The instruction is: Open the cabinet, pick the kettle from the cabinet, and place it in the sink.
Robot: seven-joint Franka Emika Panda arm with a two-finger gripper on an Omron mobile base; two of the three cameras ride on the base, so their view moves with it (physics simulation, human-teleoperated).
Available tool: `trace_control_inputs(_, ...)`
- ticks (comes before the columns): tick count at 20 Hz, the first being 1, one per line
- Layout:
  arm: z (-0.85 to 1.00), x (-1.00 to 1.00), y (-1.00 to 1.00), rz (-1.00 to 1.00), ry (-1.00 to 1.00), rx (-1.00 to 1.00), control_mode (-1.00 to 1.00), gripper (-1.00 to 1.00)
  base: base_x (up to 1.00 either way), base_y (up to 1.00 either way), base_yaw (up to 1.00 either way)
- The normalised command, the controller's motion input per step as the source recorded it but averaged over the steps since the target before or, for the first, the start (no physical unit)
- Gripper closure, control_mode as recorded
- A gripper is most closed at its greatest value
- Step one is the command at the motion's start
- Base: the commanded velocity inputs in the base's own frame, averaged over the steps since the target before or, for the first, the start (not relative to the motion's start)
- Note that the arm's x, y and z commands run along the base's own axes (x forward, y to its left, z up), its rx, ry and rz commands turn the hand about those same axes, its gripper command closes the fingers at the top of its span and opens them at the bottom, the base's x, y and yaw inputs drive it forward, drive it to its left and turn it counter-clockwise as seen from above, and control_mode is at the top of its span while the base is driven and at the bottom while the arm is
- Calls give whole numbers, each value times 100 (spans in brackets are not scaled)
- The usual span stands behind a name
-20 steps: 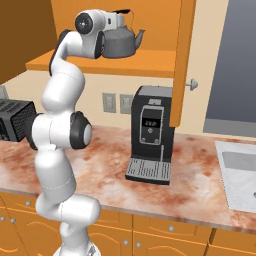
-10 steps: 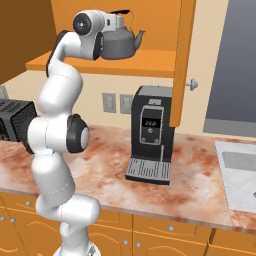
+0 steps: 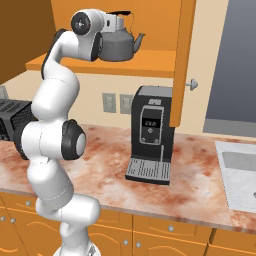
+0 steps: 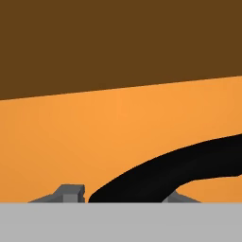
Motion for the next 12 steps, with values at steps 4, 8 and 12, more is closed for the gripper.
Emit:
trace_control_inputs(4,14,-40,-7,0,1,6,-100,100,0,0,0)
trace_control_inputs(8,12,-46,-8,0,0,4,-100,100,0,0,0)
trace_control_inputs(12,8,-52,-5,0,0,2,-100,100,0,0,0)
